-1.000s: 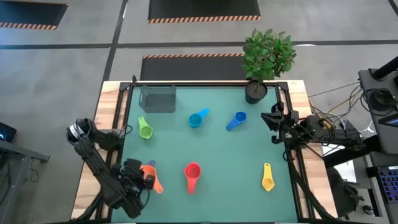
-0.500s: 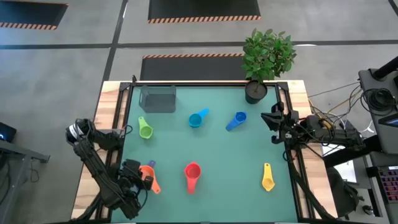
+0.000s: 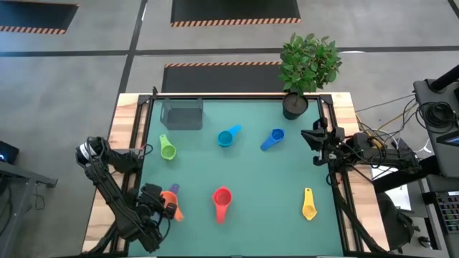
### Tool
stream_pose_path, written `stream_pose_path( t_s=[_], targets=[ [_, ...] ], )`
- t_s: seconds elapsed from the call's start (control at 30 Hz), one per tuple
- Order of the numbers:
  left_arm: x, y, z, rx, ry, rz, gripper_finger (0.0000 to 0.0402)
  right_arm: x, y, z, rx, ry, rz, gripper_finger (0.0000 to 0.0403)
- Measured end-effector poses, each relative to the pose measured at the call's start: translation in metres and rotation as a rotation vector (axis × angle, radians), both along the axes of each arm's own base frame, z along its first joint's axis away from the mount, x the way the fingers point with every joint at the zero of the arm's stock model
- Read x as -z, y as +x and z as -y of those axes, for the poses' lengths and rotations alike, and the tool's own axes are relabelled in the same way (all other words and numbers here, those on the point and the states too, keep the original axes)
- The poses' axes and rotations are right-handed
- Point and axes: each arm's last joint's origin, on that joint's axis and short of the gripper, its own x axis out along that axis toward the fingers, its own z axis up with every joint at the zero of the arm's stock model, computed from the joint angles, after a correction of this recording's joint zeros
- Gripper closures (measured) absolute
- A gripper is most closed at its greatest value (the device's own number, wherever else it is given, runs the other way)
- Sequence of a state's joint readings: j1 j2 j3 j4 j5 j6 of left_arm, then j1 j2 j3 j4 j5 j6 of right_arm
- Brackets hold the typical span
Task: Nest measuring cups in basket
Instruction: Stack the orange measuring cup on top of the violet measuring cup
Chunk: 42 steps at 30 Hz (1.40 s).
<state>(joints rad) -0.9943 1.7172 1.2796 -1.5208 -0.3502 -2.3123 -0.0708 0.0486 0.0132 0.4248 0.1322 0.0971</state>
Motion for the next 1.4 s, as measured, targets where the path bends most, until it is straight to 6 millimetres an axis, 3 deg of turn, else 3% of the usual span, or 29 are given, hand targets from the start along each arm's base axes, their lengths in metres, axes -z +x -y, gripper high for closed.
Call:
stream_pose_path(
  t_s=[0.37,0.5,0.7,0.8,0.9,1.1,1.23,1.4],
  targets=[
    [0.001,-0.001,0.0,-0.005,-0.006,-0.02,0.0321,0.0,0.0,0.0,0.0,0.0,0.0,0.0374],
    [-0.001,0.001,0.003,0.065,-0.027,-0.039,0.0322,0.0,0.0,0.0,0.0,0.0,0.0,0.0374],
    [-0.014,0.016,0.027,0.487,-0.174,-0.053,0.0323,0.0,0.0,0.0,-0.001,0.0,0.0,0.0374],
    [-0.019,0.028,0.045,0.759,-0.263,0.033,0.0326,0.0,0.0,0.0,0.0,0.0,0.0,0.0374],
    [-0.019,0.036,0.057,0.922,-0.297,0.11,0.0332,0.0,0.0,0.0,0.0,0.0,0.0,0.0374],
    [0.006,0.04,0.068,0.997,-0.362,-0.034,0.0393,0.0,0.0,0.0,0.0,0.0,0.0,0.0374],
    [0.028,0.04,0.076,1.005,-0.465,-0.196,0.04,0.0,0.0,0.0,0.0,0.0,0.0,0.0374],
    [0.047,0.042,0.079,0.968,-0.421,-0.31,0.0401,0.0,0.0,0.0,0.001,-0.002,-0.001,0.0374]
  ],
)
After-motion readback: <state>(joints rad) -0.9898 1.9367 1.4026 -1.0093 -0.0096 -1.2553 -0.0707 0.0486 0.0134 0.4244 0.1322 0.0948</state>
